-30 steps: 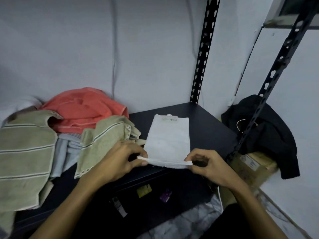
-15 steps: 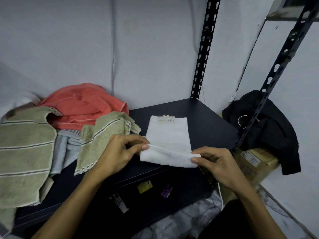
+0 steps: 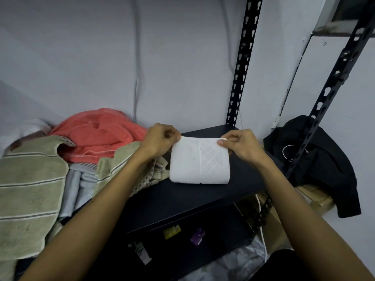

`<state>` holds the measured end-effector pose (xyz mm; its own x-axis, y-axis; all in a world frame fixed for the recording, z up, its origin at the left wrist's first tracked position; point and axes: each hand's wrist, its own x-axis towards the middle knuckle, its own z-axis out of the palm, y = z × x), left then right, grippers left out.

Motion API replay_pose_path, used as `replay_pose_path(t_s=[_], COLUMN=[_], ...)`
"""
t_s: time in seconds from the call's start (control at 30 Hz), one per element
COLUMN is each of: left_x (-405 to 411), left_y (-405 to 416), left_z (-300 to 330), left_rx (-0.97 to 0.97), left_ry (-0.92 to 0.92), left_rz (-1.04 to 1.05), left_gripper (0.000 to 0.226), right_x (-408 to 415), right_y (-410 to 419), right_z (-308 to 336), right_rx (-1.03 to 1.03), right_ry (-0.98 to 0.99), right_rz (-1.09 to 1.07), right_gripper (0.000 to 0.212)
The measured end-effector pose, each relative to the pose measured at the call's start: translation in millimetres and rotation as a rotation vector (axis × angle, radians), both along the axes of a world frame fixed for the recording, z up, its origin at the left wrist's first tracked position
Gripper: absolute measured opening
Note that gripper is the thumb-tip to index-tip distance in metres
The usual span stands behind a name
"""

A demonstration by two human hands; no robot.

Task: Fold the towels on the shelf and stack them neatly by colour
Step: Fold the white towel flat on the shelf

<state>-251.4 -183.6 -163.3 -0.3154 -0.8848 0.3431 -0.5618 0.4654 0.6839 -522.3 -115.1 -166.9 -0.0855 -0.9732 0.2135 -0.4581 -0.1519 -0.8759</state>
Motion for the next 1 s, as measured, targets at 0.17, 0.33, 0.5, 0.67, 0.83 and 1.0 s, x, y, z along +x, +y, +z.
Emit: replay_pose_path(t_s=[0.17, 0.33, 0.5, 0.67, 0.83, 1.0], left_x=[-27, -34, -38, -40, -44, -57], left_y=[-52, -68, -74, -85, -88, -63], left_z=[-23, -53, -70, -71, -70, -57], left_rx=[0.039, 0.127, 0.074, 0.122, 0.155, -0.025], left_ry=[-0.219, -0.242, -0.228, -0.245, -0.301, -0.285], left_rz=[0.081, 0.065, 0.054, 0.085, 0.110, 0.201], left_gripper=[0.015, 0.014, 0.013, 0.014, 0.012, 0.024], right_x=[-10, -10, -11, -16, -13, 6], right_y=[-62, -73, -77, -85, -94, -78], right_z=[-32, -64, -74, -66, -55, -47], right_rx=[0.082, 0.044, 0.015, 0.105, 0.264, 0.208], right_ry=[0.205, 0.297, 0.265, 0.279, 0.297, 0.533], right_rz=[-0.088, -0.144, -0.176, -0.140, -0.122, -0.195], right_gripper=[0.013, 0.009, 0.012, 0.012, 0.012, 0.021])
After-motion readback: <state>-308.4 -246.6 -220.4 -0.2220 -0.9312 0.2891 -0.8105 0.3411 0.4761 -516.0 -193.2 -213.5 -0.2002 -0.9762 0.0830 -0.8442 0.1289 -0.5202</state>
